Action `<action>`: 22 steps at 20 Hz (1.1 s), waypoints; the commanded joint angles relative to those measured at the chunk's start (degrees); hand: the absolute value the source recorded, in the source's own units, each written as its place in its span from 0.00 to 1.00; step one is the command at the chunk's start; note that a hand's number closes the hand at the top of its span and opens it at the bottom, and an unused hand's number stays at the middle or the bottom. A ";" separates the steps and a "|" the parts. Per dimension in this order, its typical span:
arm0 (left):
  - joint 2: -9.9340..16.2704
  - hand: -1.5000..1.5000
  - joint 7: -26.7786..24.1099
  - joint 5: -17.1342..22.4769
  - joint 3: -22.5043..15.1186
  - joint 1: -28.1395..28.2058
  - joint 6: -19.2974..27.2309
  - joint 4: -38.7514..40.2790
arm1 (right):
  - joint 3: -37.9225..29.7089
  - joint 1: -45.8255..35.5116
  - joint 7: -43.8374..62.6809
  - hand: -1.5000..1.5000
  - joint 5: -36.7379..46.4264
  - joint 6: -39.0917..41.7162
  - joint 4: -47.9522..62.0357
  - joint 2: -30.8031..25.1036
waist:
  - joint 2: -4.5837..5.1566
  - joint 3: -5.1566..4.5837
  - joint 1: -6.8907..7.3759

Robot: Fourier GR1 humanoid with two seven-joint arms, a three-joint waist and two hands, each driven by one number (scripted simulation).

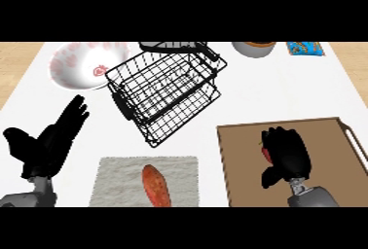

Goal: Pick the bell pepper from the tray and place it in the tiered basket

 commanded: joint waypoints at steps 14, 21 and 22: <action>1.35 0.50 1.91 1.22 2.60 1.16 -0.57 -1.49 | 7.04 30.00 31.32 1.00 10.21 -8.12 -30.89 15.40 | 0.39 1.19 -2.48; -0.32 0.50 -0.02 -0.41 1.38 1.15 0.18 0.18 | 22.21 28.23 34.67 1.00 15.98 -19.63 -44.64 15.54 | 0.57 1.19 -1.68; -0.75 0.50 -0.50 -0.46 1.12 0.13 0.13 0.93 | 23.65 24.10 36.49 1.00 16.60 -17.25 -46.64 15.54 | 0.77 1.15 -1.30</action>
